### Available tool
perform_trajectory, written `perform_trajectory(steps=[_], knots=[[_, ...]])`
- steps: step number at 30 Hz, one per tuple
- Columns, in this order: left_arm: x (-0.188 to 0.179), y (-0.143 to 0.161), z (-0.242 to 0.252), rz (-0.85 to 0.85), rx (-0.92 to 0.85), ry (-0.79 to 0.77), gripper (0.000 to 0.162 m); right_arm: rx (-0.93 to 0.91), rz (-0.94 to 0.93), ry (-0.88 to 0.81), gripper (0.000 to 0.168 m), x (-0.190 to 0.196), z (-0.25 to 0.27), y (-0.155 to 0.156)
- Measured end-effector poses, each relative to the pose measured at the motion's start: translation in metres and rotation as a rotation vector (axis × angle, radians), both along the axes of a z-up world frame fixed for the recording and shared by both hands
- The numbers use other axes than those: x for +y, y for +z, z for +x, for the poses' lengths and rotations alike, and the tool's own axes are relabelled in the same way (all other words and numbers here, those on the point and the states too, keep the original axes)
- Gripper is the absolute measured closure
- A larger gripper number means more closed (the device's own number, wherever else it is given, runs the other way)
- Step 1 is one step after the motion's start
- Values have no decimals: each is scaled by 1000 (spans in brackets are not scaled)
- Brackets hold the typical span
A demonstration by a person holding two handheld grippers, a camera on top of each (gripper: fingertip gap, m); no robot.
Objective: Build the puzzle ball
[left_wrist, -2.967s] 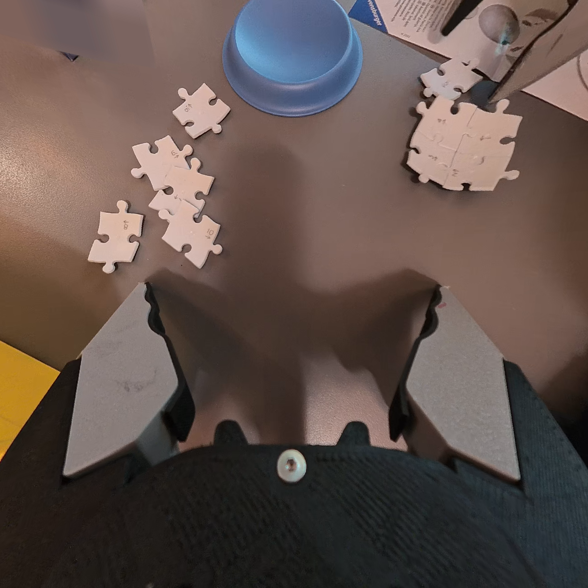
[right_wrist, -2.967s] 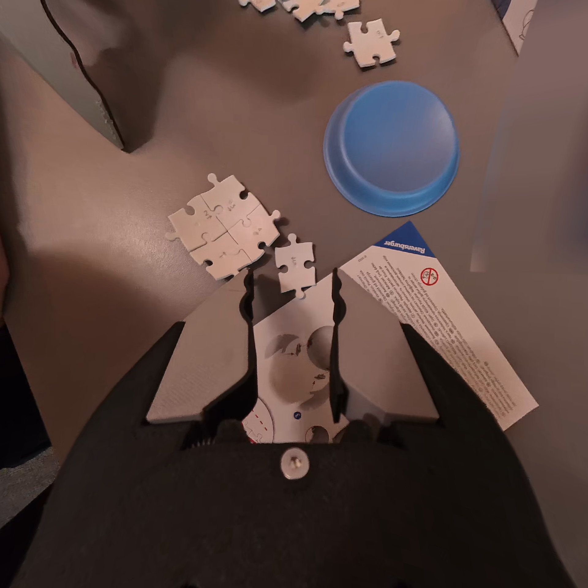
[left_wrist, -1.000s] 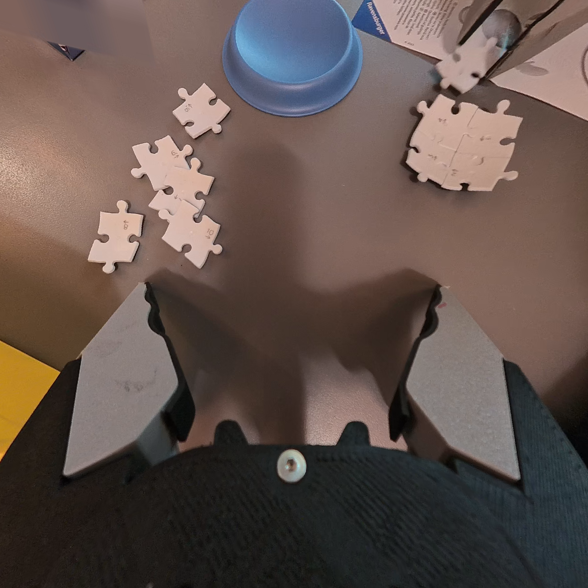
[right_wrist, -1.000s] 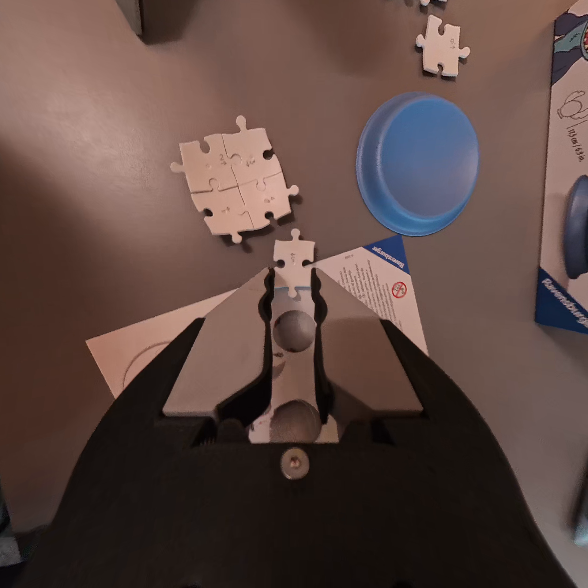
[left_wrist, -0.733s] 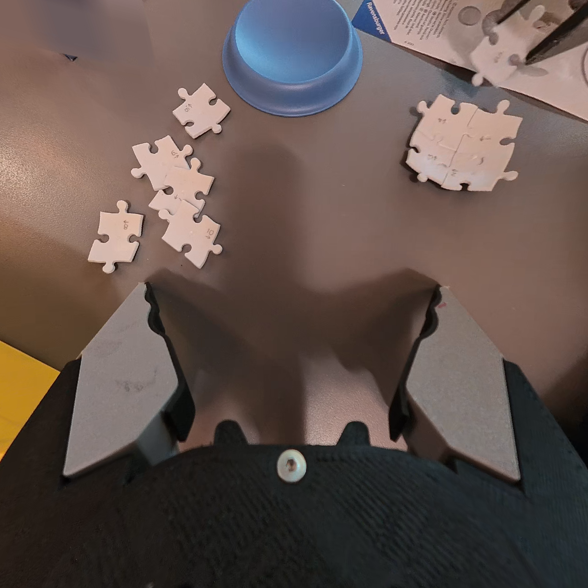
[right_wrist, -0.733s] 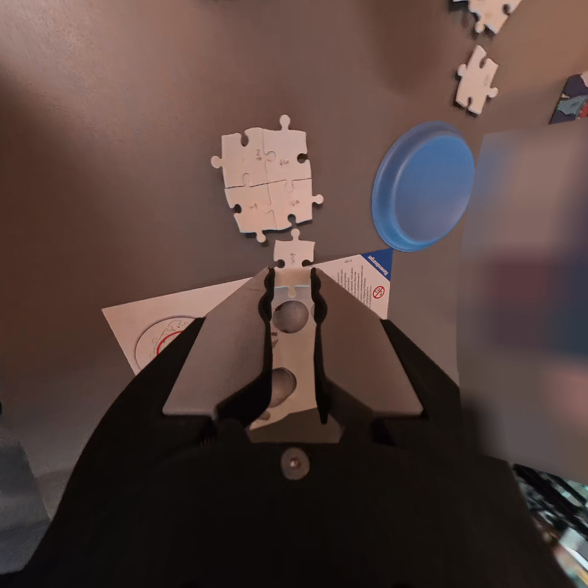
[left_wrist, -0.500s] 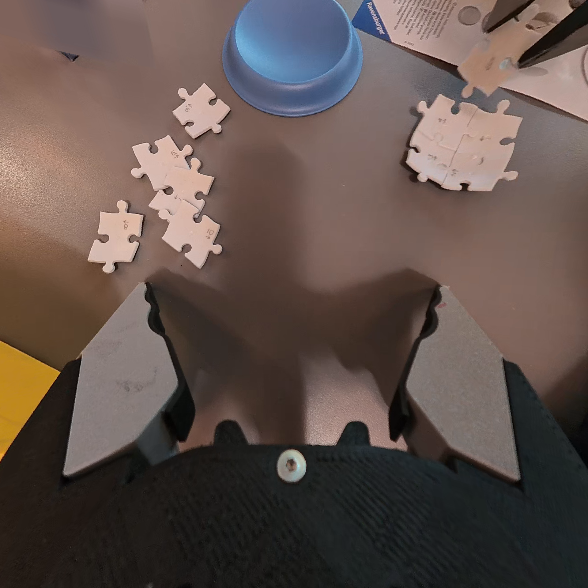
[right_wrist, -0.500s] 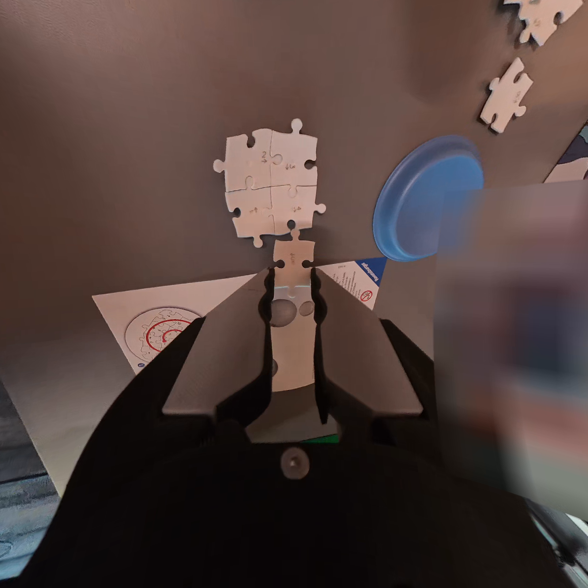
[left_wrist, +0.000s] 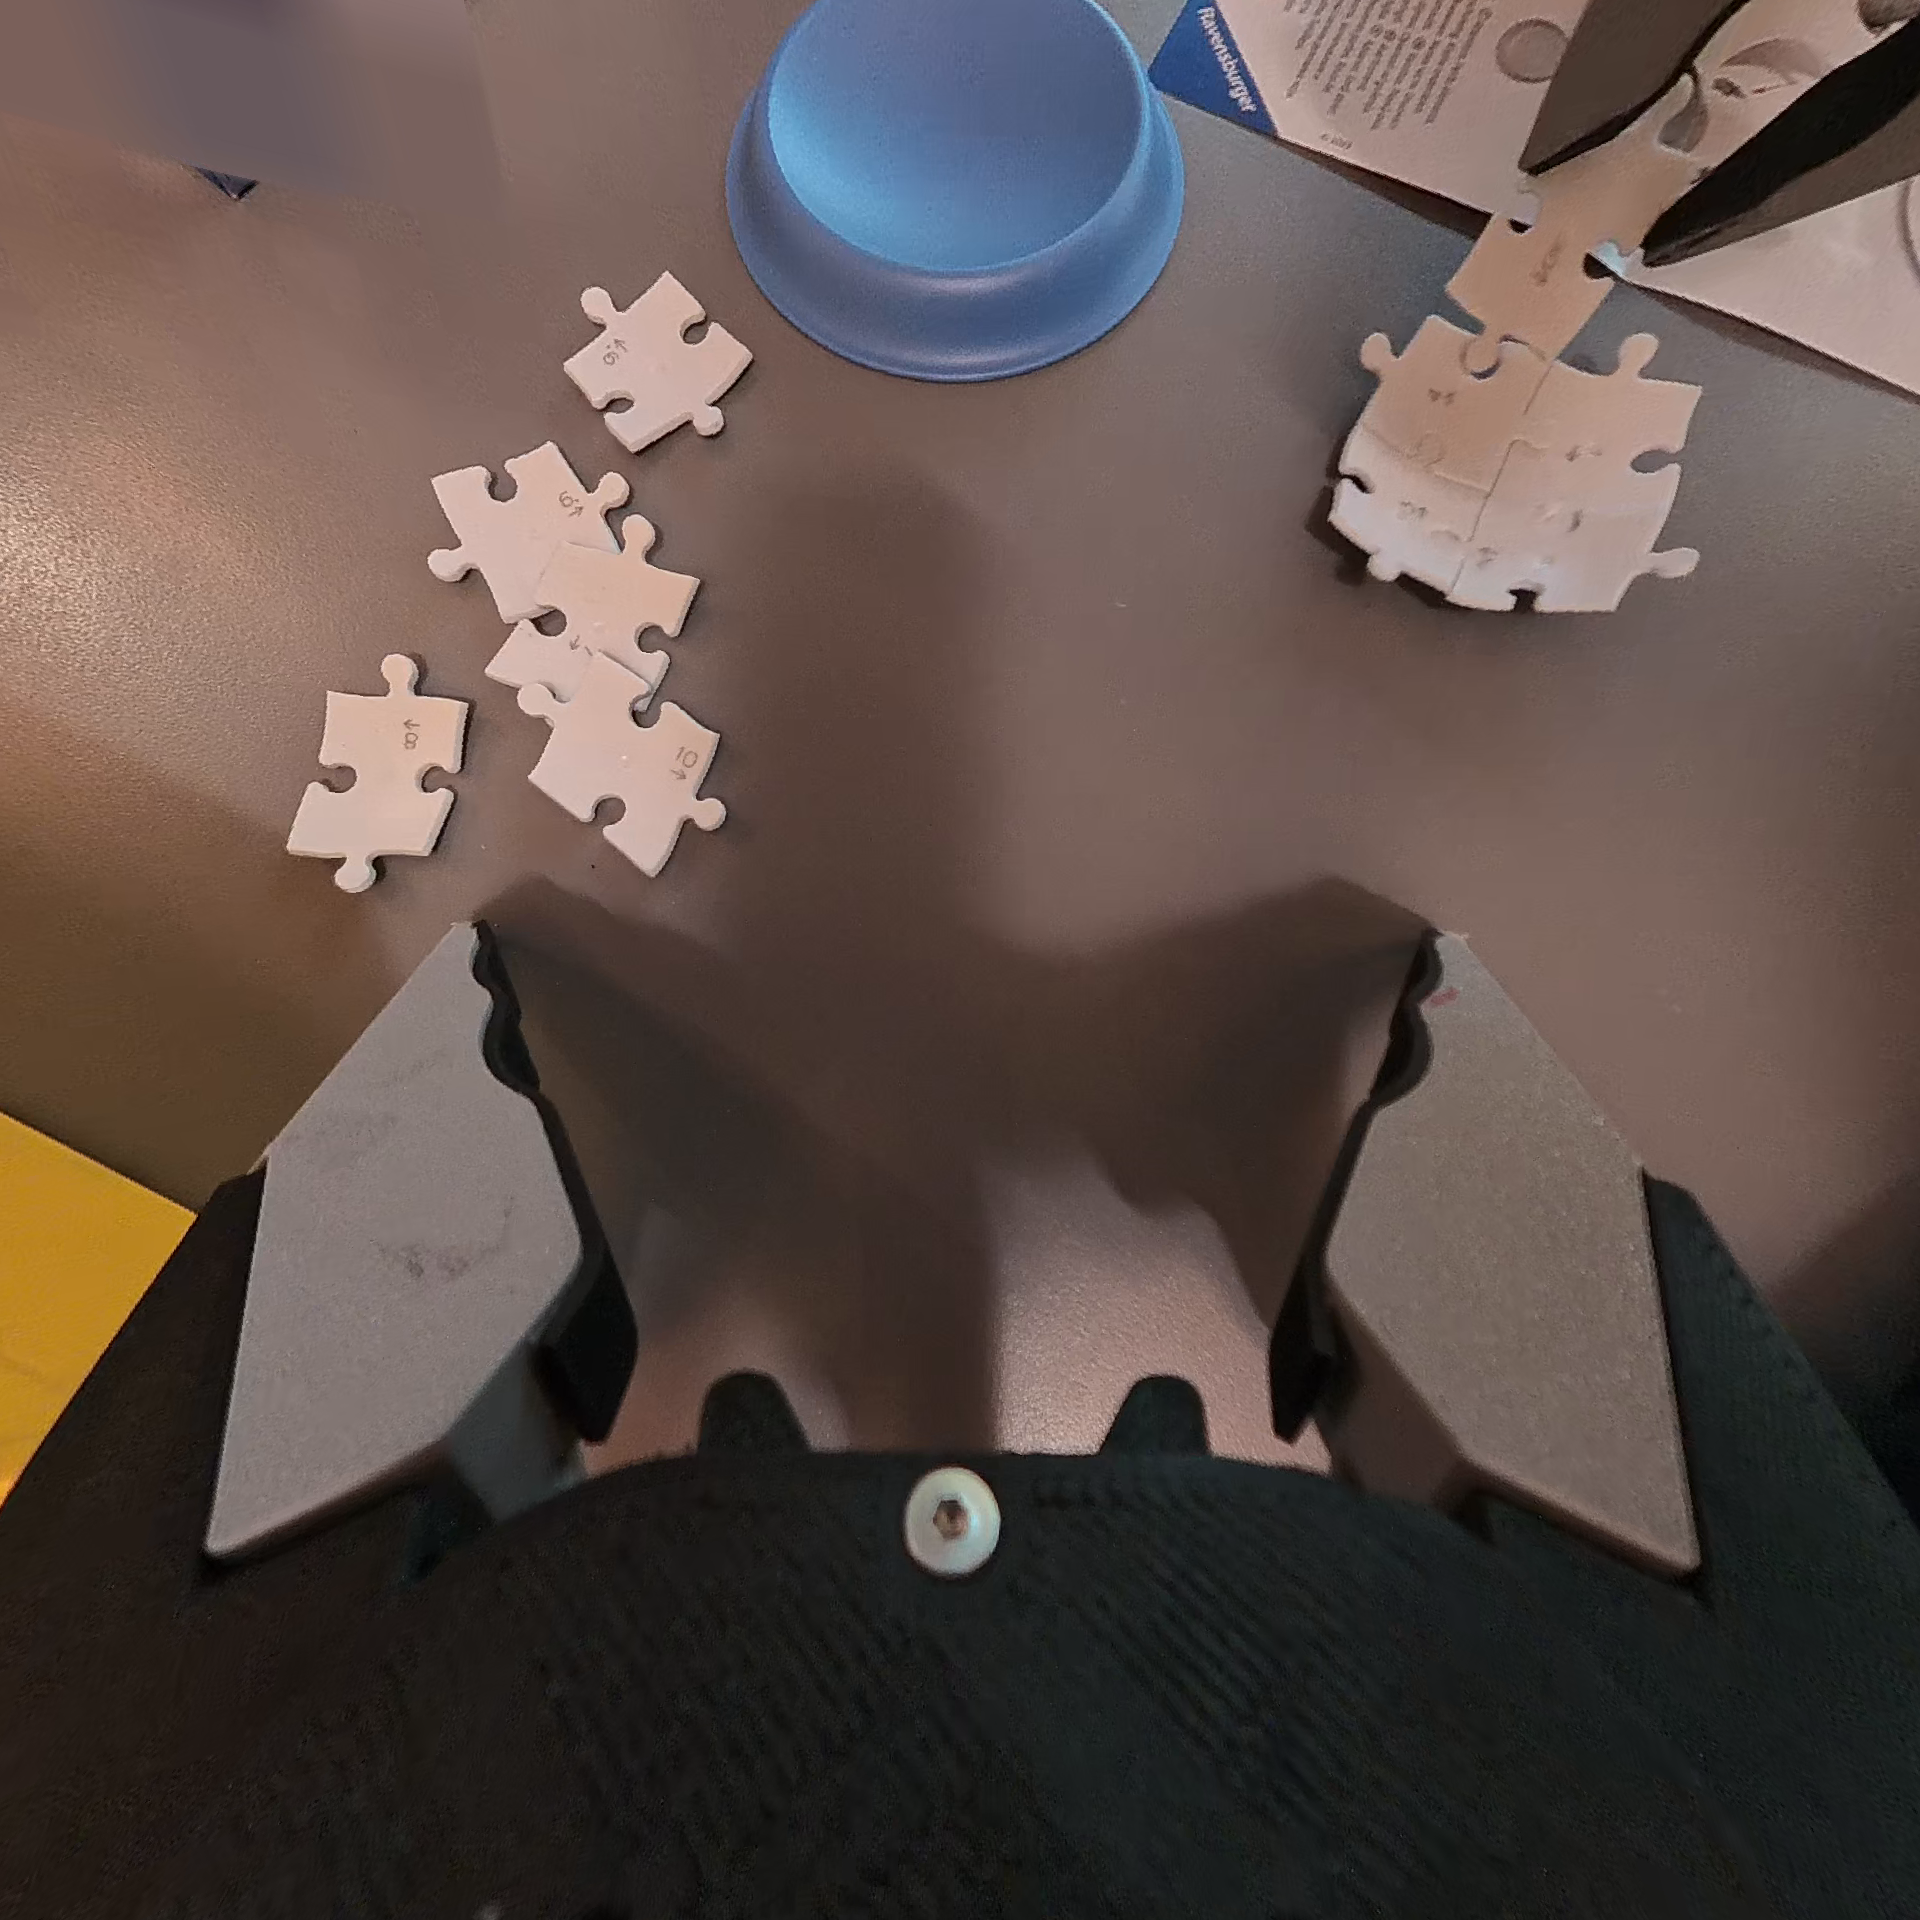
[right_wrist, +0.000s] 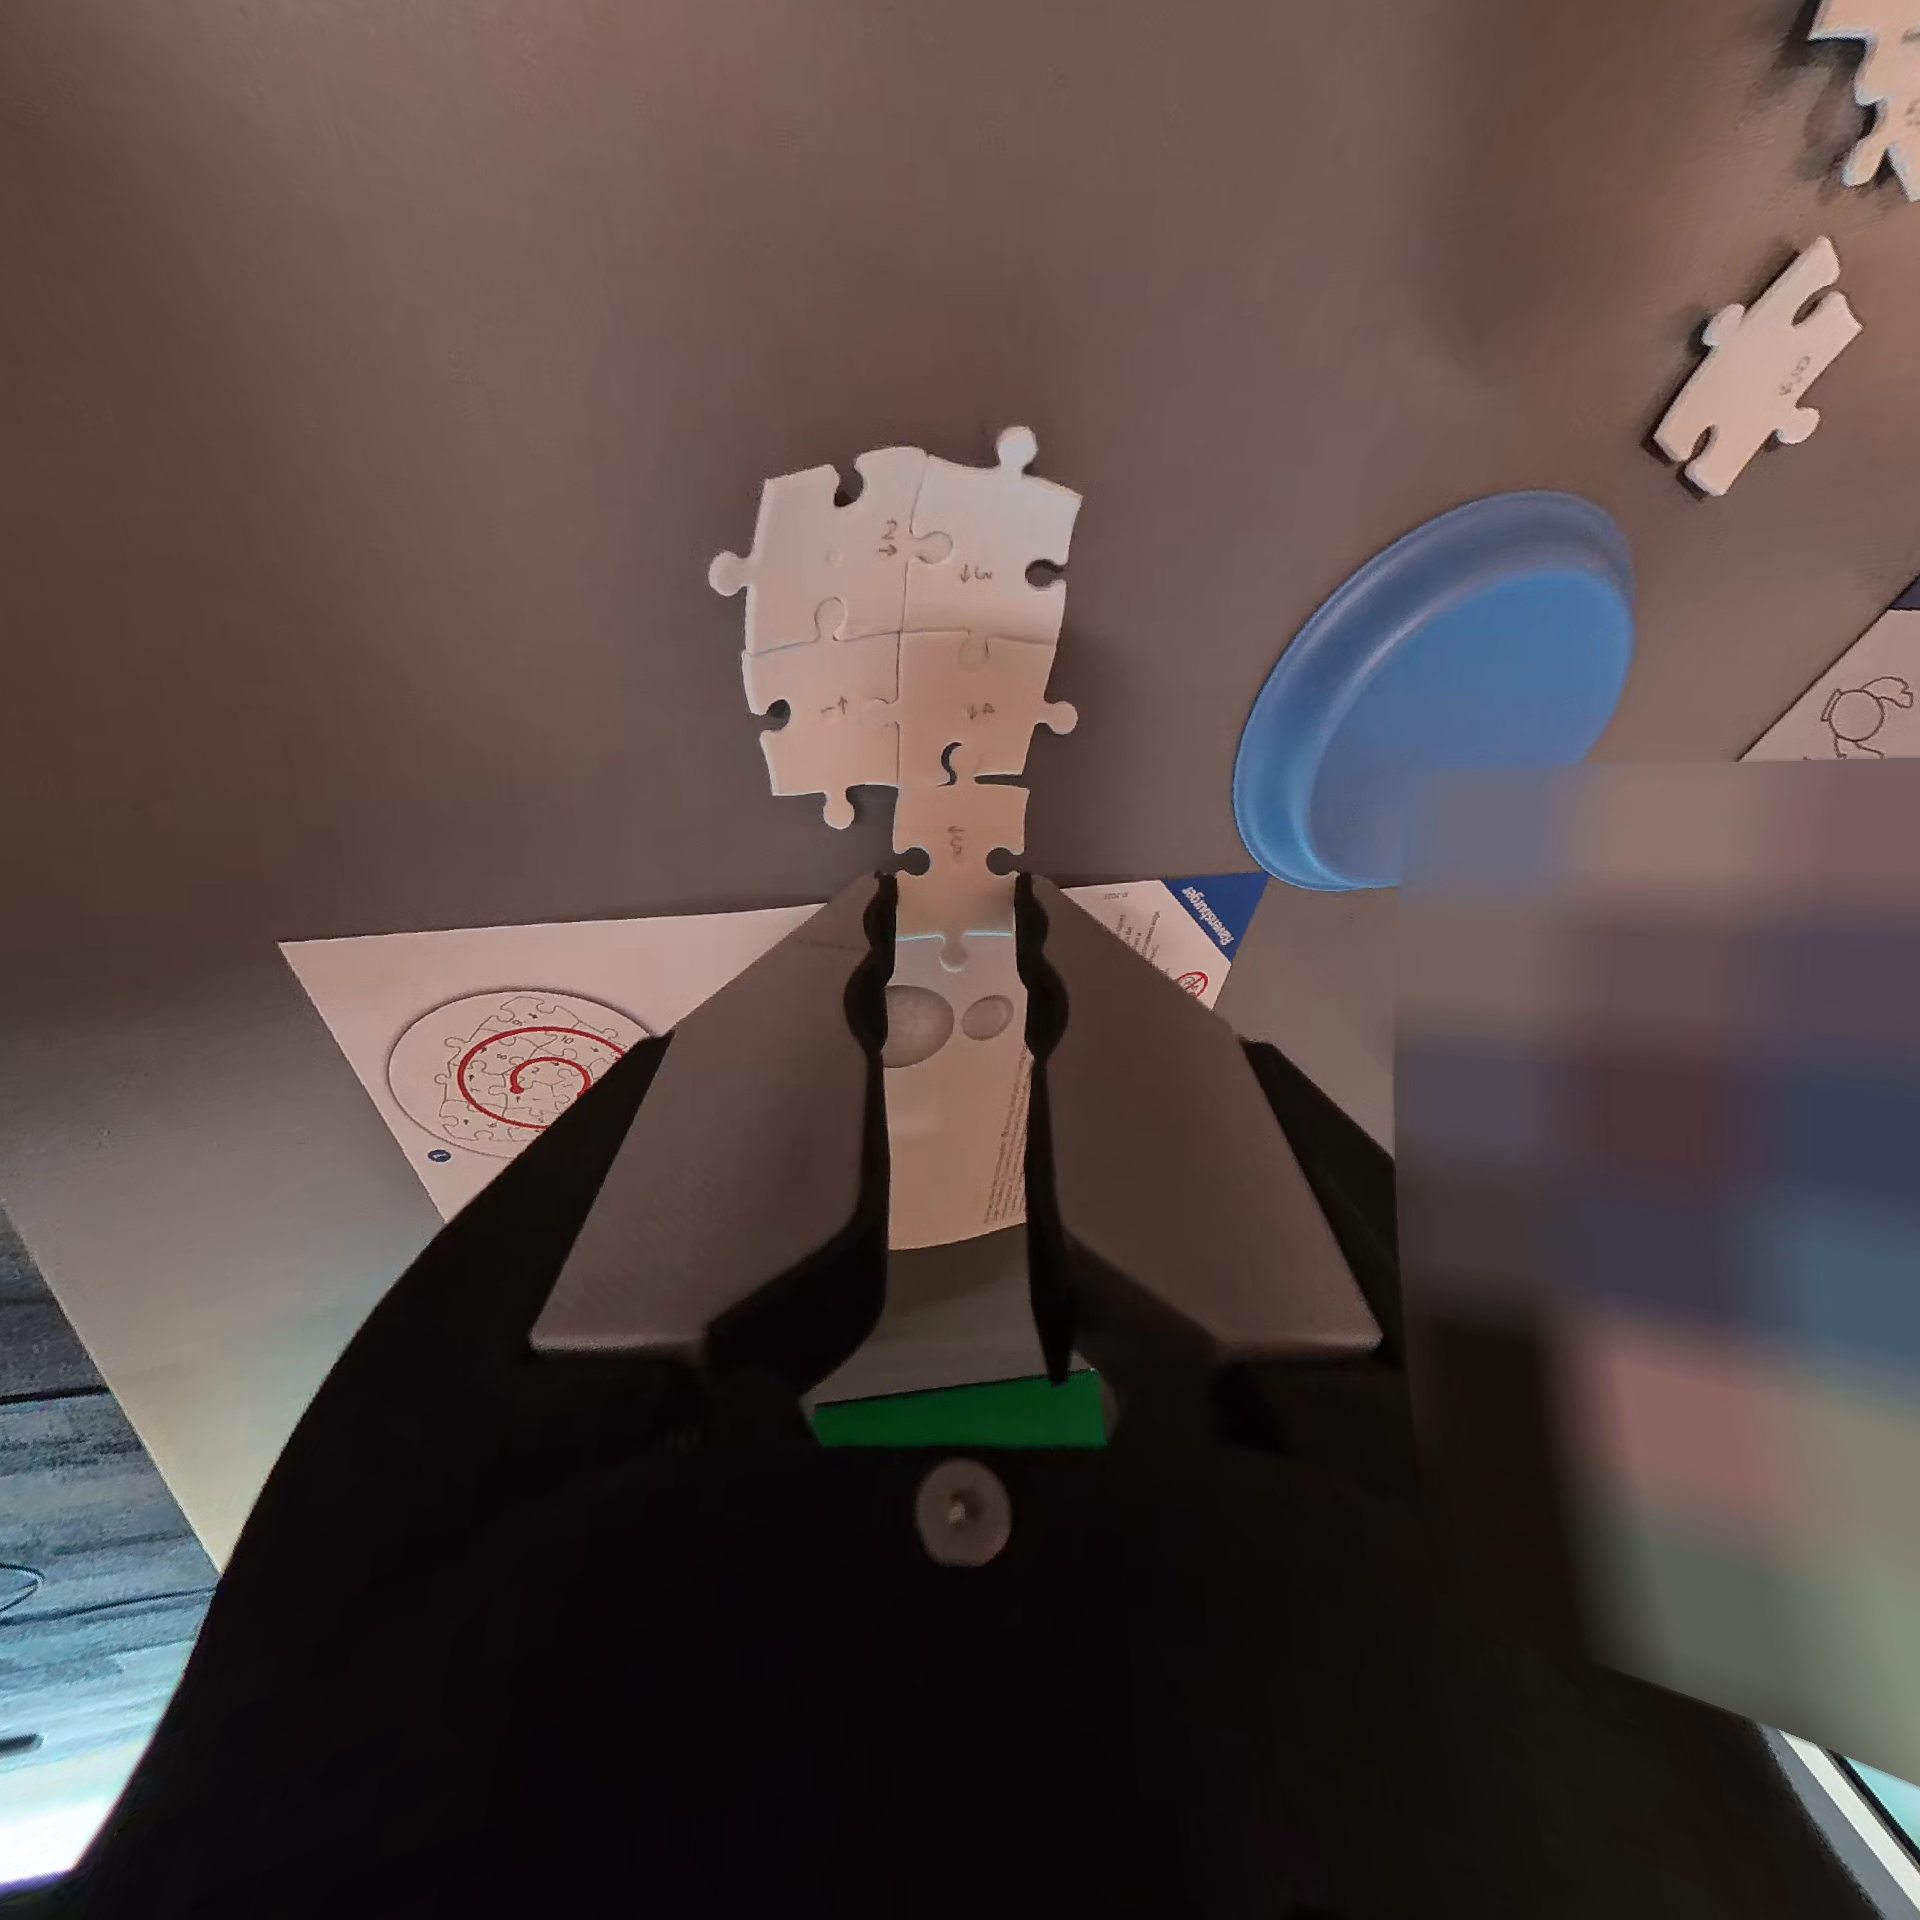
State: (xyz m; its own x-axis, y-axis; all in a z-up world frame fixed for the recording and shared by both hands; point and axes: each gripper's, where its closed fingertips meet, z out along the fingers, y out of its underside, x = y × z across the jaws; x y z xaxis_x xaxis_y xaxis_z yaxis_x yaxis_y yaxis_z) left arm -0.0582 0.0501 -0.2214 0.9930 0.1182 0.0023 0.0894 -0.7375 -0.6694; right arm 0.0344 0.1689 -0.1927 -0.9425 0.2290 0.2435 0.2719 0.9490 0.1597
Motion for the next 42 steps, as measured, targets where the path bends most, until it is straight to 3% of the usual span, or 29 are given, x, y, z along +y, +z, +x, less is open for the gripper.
perform_trajectory(steps=[32,33,42], knots=[[0,0,0,0,0,0,4,-25,-18,-36,148,3,8,-10],[0,0,0,0,0,0,4,-23,-18,-36,168,3,9,-10],[0,0,0,0,0,0,4,43,-59,-64,163,9,8,-3]])
